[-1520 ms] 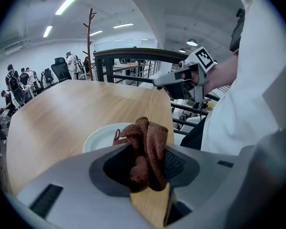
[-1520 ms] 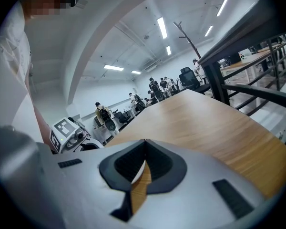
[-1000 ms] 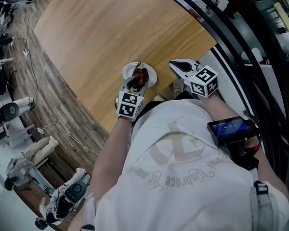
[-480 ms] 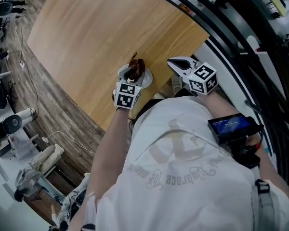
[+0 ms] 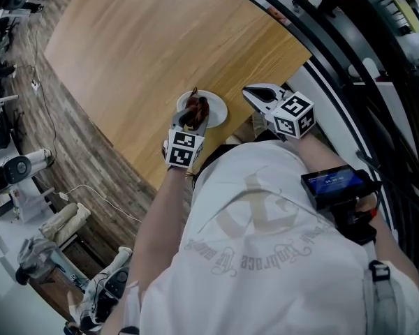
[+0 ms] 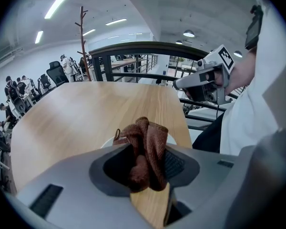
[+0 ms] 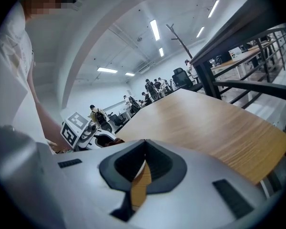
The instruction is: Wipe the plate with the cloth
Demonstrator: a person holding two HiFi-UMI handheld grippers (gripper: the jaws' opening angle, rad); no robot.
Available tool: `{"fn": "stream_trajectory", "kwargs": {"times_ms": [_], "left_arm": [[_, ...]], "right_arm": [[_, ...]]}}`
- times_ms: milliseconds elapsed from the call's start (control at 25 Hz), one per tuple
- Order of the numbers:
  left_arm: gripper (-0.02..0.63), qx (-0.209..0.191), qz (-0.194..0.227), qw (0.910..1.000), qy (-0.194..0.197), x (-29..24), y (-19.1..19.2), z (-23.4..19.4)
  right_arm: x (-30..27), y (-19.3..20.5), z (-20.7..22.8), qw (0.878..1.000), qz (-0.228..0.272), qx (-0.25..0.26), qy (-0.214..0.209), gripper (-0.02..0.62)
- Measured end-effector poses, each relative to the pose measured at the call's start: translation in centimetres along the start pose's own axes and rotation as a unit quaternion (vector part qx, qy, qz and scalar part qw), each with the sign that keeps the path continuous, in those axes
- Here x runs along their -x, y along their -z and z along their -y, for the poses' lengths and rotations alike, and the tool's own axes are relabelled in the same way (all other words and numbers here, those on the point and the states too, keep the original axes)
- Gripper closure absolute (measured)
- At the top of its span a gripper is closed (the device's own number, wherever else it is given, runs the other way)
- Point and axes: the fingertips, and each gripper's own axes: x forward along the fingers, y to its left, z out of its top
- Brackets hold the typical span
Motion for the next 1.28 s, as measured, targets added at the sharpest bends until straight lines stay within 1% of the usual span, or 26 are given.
{"fn": "stream_trajectory", "kwargs": {"times_ms": [280,400,520,840,1080,1280], "left_arm": [[0.436,0.006,-0.002,0.9998,-0.018,1.9,0.9,0.3],[0.436,0.009,-0.012,0.9994,-0.030,2.1,1.8,0.1],[0.436,0.011,-0.015,0.9993,-0.034,2.0,1.9,-0.3],[0.436,-0.004,-0.017,0.9994,-0.028,1.1,0.4,-1.4],[0.436,-0.020,-0.007,0.9994,-0.028,-0.1,-1.8,-2.4],[0.436,-0.023,-0.002,0.9993,-0.028,-1.4,-2.8,-2.6]], "right_arm": [[-0.8,0.1,-1.2,1.000,-0.011,0.006,-0.019,0.581],[-0.9,0.2,-1.4,1.000,-0.013,0.008,-0.025,0.581],[-1.1,0.1,-1.5,1.000,-0.014,0.008,-0.026,0.581],[-0.9,-0.3,-1.0,1.000,-0.012,-0.001,-0.013,0.581],[-0.5,-0.4,-0.3,1.000,-0.007,-0.007,-0.002,0.581],[0.4,0.2,0.3,1.000,-0.005,-0.007,0.006,0.581]]}}
